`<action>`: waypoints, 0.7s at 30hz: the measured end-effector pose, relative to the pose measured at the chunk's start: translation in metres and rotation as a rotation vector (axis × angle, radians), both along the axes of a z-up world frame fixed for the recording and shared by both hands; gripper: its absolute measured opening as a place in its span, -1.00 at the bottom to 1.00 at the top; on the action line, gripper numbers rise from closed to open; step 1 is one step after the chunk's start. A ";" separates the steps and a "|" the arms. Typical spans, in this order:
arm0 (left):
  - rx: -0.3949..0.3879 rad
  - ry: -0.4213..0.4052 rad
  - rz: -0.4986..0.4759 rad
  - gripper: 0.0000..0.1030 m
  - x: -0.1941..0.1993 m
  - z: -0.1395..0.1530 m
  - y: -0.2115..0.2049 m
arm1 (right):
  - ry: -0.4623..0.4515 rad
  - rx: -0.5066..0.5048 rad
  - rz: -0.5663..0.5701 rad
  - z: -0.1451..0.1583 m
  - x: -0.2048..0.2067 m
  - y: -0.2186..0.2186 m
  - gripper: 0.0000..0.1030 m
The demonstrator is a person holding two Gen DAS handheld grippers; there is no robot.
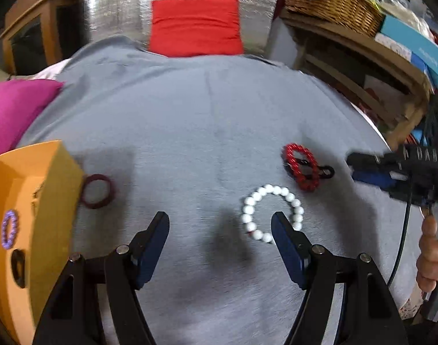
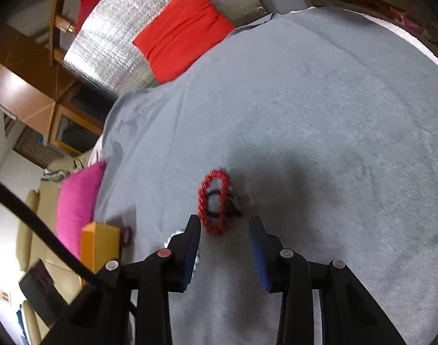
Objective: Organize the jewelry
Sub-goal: 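Grasp the red bead bracelet with the right tool while the left tool moves to the white bead bracelet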
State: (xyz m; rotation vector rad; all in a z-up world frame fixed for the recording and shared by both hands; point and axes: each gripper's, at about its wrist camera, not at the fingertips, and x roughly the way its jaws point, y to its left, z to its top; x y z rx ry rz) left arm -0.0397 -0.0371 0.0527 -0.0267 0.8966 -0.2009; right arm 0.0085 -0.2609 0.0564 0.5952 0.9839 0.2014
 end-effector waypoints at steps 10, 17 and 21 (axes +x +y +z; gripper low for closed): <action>-0.029 0.058 -0.155 0.43 0.001 -0.014 -0.035 | 0.000 -0.083 0.007 -0.012 0.050 0.020 -0.26; -0.033 0.092 -0.155 0.43 0.001 -0.026 -0.037 | 0.030 -0.081 0.016 -0.031 0.069 0.028 -0.26; -0.065 0.088 -0.142 0.35 -0.002 -0.026 -0.030 | 0.000 -0.110 0.037 -0.033 0.072 0.038 -0.80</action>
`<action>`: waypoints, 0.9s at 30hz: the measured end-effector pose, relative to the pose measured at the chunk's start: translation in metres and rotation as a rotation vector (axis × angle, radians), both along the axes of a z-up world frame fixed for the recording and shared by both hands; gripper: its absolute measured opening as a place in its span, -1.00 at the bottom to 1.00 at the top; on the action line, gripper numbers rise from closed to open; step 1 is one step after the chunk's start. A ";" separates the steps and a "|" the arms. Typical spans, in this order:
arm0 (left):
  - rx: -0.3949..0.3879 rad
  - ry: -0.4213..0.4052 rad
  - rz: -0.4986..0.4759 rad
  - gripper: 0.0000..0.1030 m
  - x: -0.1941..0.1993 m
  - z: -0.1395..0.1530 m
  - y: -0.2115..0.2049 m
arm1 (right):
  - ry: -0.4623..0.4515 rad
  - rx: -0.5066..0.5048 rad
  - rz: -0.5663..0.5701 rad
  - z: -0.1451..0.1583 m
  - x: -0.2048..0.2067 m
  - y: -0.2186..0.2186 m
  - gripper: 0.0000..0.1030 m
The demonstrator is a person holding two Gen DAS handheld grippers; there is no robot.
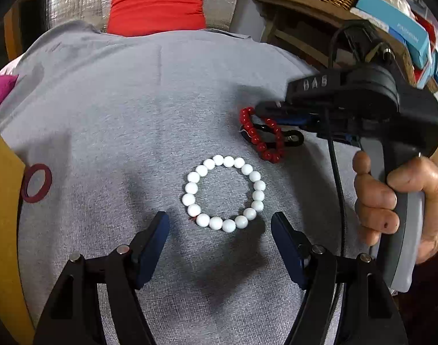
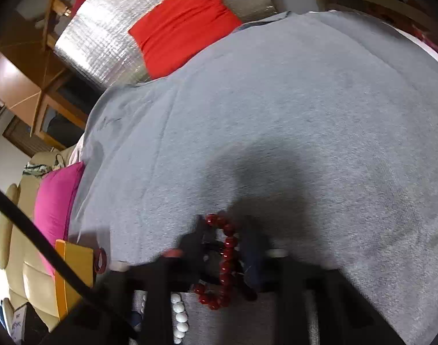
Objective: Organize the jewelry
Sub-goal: 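Grasp the red bead bracelet with the right tool while the left tool moves to the white bead bracelet, then grasp the white bead bracelet with the left tool while the right tool holds the red bracelet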
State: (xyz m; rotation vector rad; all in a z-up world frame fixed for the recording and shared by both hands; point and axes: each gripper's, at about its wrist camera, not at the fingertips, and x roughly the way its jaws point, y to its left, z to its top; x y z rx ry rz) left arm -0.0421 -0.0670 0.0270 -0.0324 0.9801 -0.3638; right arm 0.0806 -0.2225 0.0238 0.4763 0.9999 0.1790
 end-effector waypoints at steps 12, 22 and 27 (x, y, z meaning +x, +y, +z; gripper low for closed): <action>0.008 0.007 0.063 -0.78 -0.003 0.006 0.031 | -0.106 0.040 0.037 0.040 -0.033 -0.003 -0.80; -0.031 -0.016 0.119 -0.44 0.001 0.012 0.047 | -0.129 0.180 0.120 0.068 -0.080 -0.009 -0.79; -0.057 -0.023 0.125 -0.19 0.011 0.011 0.037 | -0.101 0.195 0.146 0.062 -0.089 -0.012 -0.79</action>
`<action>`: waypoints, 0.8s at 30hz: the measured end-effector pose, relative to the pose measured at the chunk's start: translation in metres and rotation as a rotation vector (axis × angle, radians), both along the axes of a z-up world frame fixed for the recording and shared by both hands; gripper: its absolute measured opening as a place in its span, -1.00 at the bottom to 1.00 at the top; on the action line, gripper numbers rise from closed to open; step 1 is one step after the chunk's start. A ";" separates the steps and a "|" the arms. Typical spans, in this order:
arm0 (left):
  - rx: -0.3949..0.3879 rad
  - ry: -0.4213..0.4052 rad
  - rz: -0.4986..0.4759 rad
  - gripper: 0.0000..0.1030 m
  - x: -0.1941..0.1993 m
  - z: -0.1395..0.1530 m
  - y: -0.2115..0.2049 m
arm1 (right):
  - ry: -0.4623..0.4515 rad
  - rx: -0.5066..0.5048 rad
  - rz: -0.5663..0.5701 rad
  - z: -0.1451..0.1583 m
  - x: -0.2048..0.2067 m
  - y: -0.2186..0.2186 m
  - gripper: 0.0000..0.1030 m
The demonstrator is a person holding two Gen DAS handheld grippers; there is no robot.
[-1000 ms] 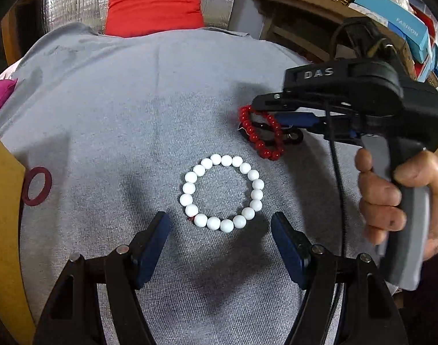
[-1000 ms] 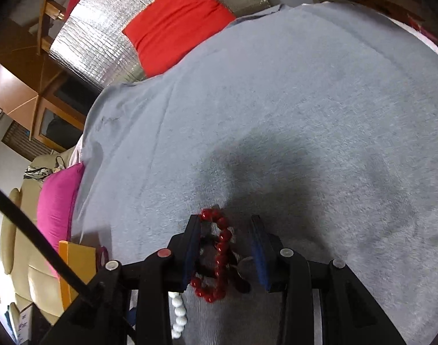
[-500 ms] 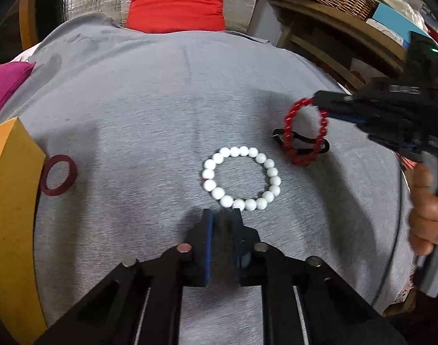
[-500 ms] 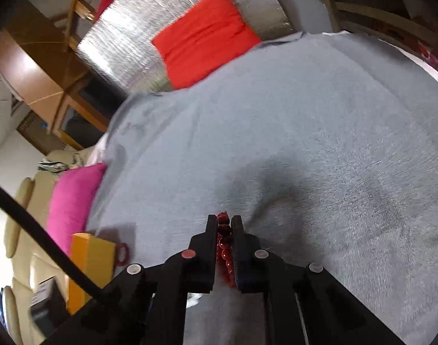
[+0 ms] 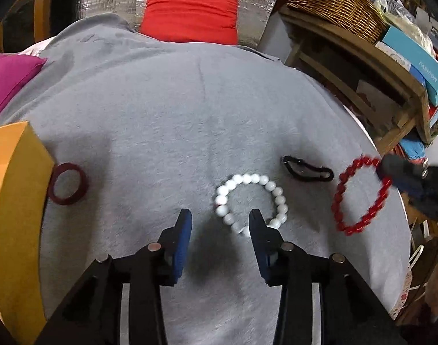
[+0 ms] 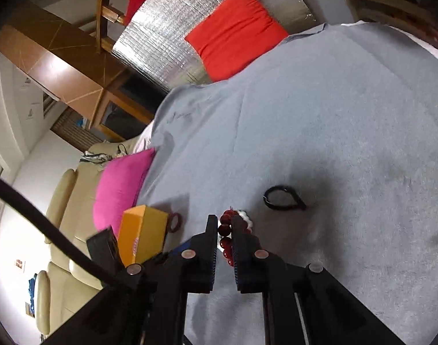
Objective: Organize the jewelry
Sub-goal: 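Grasp the white bead bracelet with the left tool while the right tool holds the red bracelet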
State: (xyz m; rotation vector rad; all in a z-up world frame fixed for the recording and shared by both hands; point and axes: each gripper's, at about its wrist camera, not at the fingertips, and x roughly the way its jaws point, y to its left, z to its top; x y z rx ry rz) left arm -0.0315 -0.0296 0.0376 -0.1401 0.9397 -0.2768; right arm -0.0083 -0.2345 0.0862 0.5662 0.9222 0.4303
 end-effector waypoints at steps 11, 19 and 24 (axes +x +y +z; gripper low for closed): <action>0.046 0.019 -0.018 -0.64 0.026 -0.011 -0.021 | 0.216 -0.149 -0.084 -0.048 0.014 -0.045 -0.79; 0.104 -0.007 -0.054 -0.74 0.018 -0.009 -0.029 | 0.308 -0.161 -0.087 -0.061 0.019 -0.053 -0.73; 0.119 -0.023 -0.087 -0.82 0.010 -0.002 -0.027 | 0.298 -0.181 -0.081 -0.060 0.020 -0.048 -0.62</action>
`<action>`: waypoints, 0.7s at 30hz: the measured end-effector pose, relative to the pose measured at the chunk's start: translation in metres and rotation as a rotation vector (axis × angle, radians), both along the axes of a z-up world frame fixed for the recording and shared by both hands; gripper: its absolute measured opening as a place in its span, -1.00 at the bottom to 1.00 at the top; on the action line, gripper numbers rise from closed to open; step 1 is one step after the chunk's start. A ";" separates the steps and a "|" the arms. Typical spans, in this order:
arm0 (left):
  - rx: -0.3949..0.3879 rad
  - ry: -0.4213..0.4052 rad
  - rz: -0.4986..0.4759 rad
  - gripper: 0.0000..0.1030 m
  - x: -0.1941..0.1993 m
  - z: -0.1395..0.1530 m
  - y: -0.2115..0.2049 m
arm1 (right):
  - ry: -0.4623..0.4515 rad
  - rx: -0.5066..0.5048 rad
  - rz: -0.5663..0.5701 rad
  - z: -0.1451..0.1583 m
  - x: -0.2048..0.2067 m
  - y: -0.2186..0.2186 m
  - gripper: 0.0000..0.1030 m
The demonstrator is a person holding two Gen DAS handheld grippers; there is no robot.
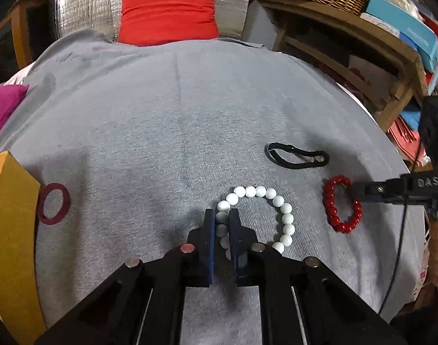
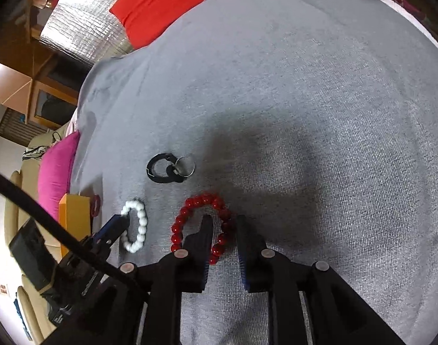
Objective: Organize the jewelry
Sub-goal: 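Grasp the white bead bracelet with the left tool while the right tool holds the red bracelet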
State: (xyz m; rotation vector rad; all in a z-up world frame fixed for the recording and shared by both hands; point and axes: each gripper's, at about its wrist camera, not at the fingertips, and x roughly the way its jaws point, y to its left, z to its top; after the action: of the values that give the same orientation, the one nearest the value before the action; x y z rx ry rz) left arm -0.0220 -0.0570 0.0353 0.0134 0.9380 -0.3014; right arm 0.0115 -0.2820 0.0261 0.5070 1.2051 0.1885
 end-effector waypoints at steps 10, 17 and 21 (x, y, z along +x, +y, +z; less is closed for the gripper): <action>0.012 -0.040 -0.002 -0.82 -0.017 0.012 0.025 | -0.059 -0.111 0.007 0.001 0.001 0.019 -0.62; 0.011 -0.055 0.023 -0.82 -0.020 0.016 0.040 | -0.088 -0.171 -0.009 0.007 0.003 0.033 -0.79; -0.027 -0.067 0.026 -0.82 -0.021 0.022 0.050 | -0.144 -0.105 0.018 0.019 0.001 0.051 -0.79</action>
State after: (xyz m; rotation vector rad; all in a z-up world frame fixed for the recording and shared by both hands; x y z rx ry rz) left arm -0.0429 -0.0074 0.0568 -0.0136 0.8674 -0.2882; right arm 0.0128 -0.2310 0.0449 0.3851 1.0733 0.1732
